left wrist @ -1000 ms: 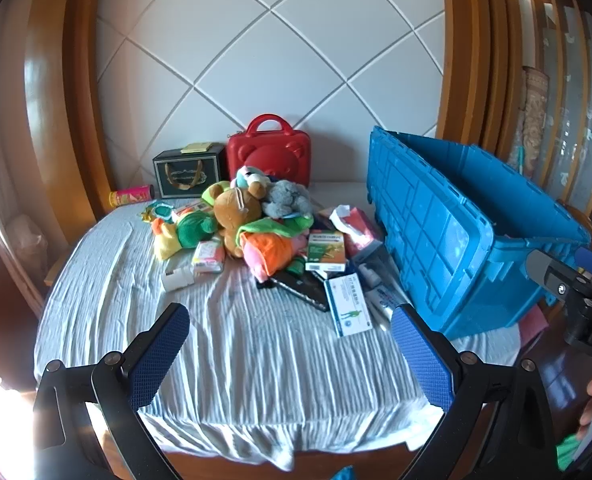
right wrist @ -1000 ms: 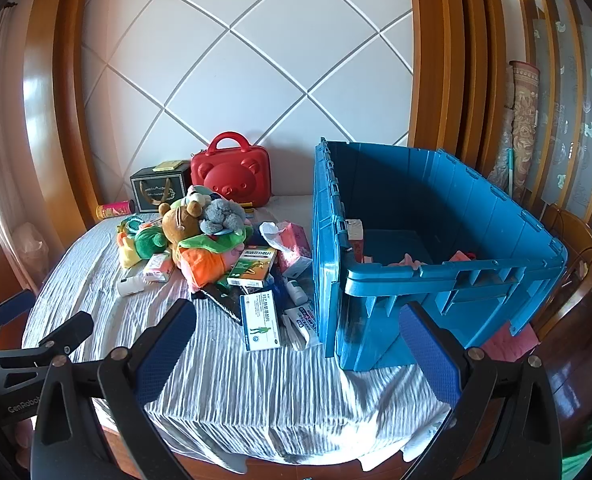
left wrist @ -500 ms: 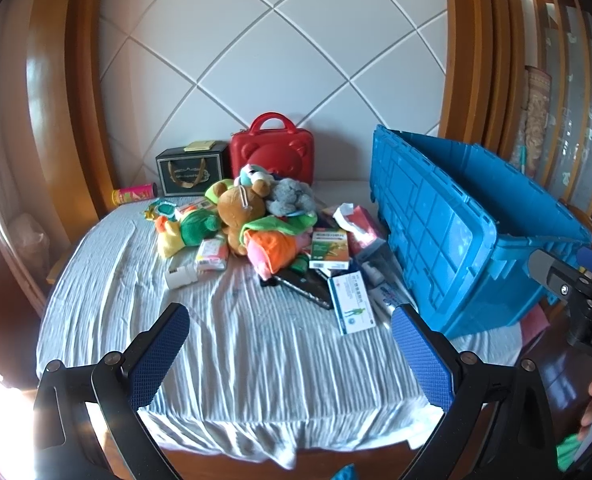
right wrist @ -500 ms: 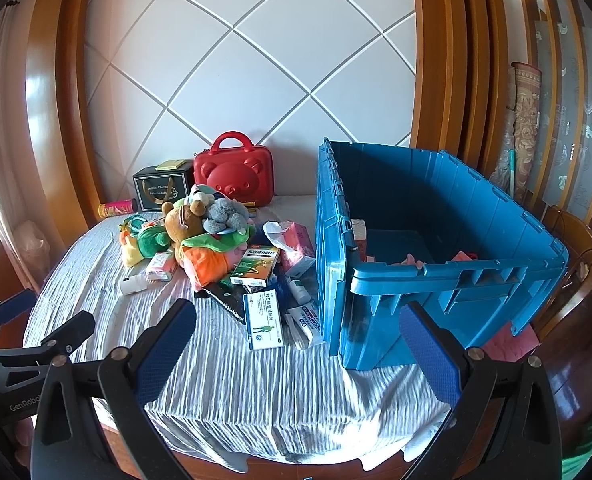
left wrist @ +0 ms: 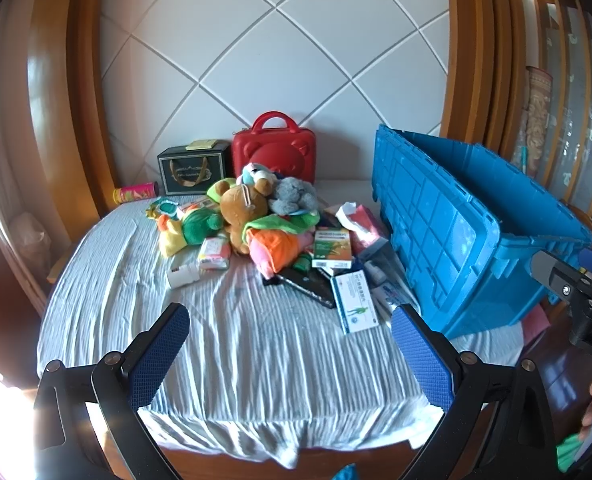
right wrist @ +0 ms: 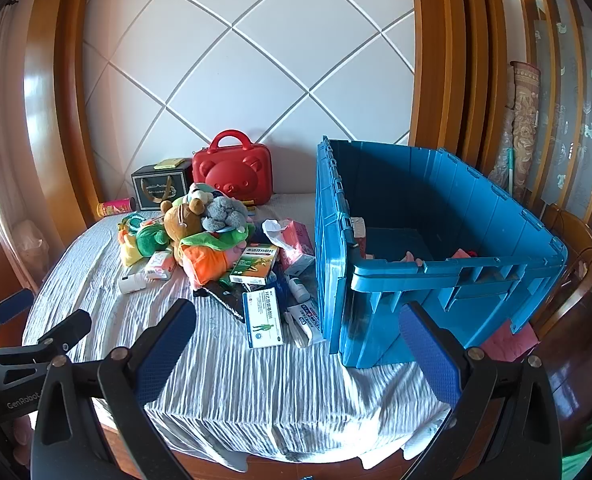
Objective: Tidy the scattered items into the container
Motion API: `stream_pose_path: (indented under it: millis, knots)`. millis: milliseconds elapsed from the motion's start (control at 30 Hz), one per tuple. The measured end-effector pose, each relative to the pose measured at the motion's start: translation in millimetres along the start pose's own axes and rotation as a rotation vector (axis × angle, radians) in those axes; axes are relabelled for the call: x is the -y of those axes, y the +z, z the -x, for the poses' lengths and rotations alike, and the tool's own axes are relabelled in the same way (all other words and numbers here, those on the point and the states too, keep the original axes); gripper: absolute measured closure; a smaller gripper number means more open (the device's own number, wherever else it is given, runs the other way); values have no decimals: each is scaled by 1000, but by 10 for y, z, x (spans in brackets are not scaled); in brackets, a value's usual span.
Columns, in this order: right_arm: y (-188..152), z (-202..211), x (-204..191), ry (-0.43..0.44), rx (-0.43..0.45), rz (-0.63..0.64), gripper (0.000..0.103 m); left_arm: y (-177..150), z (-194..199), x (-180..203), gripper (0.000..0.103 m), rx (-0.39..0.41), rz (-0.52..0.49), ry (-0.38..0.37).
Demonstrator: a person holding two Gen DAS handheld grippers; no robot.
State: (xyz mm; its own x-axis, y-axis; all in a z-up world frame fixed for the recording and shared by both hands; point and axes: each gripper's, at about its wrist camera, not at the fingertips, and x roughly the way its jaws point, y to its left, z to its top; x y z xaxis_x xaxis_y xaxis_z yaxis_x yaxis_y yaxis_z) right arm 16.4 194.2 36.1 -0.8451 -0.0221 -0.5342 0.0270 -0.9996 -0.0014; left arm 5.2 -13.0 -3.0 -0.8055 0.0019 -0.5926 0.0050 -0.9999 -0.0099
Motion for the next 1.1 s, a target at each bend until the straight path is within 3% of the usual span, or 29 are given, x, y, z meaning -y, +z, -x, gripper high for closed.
stream_pose_path:
  millis: [267, 333, 467, 600, 767, 900, 1100]
  knots:
    - [-62, -47, -193, 19, -19, 2, 0, -102, -76, -199, 1, -28, 6, -17]
    - [-110, -112, -289, 33, -35, 7, 0, -192, -183, -309, 1, -65, 20, -37]
    - [-255, -386, -513, 69, -101, 31, 0, -466, -514, -521, 1, -147, 12, 20]
    - [-420, -906, -733, 128, -208, 60, 0, -726, -1001, -779, 1, -255, -2, 46]
    - [-618, -1833, -970, 186, -353, 84, 0, -918, -1751, -1236, 1, -379, 59, 123]
    - [-662, -2599, -1167, 243, -455, 69, 0, -877, -2350, -1529, 1, -457, 73, 142]
    - [-470, -3454, -1534, 287, -519, 109, 0, -642, -3074, -1897, 3, -508, 69, 209]
